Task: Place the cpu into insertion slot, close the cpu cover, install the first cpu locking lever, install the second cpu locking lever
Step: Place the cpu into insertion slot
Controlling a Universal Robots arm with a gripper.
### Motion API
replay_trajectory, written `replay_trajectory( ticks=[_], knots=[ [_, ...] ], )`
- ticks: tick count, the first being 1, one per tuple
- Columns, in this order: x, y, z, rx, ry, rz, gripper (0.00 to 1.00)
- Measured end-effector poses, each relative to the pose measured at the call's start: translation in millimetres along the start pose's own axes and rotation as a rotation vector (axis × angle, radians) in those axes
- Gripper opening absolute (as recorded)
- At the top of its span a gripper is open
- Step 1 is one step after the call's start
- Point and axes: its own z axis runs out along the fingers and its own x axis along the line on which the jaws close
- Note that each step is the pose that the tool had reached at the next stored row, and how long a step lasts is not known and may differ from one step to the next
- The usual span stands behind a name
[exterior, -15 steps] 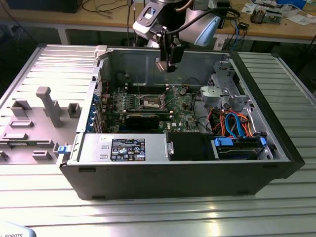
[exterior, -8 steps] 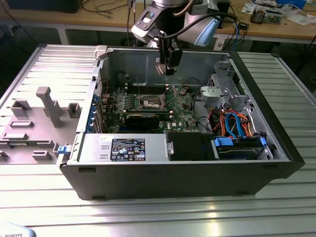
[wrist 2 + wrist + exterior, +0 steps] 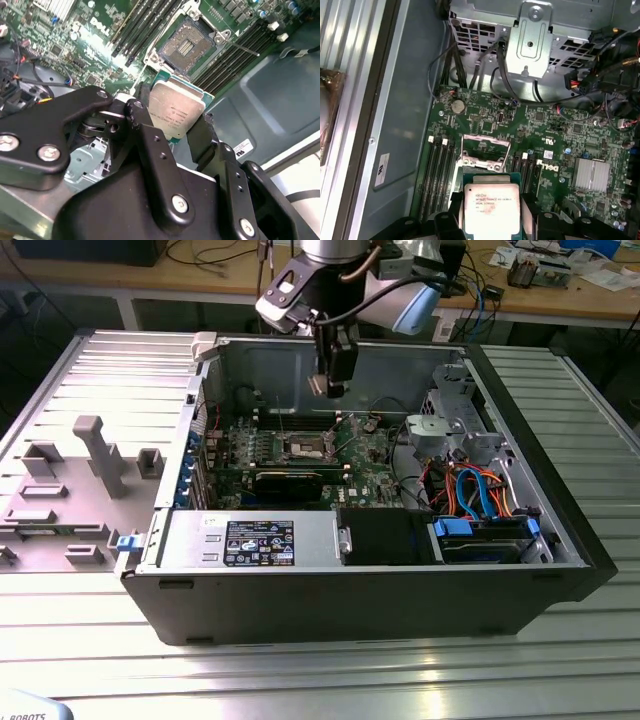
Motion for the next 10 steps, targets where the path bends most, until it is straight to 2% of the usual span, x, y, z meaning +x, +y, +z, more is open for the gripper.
replay_trajectory(
  ticks=[3,6,10],
  knots=[
    [-0.1,-0.3,4.9,0.0059,-0.0026,0.040,0.54],
    [-0.1,-0.6,9.5,0.0242,-0.0025,0.083,0.54],
    [0.1,-0.6,10.9,0.0246,-0.0038,0.113,0.54]
  ],
)
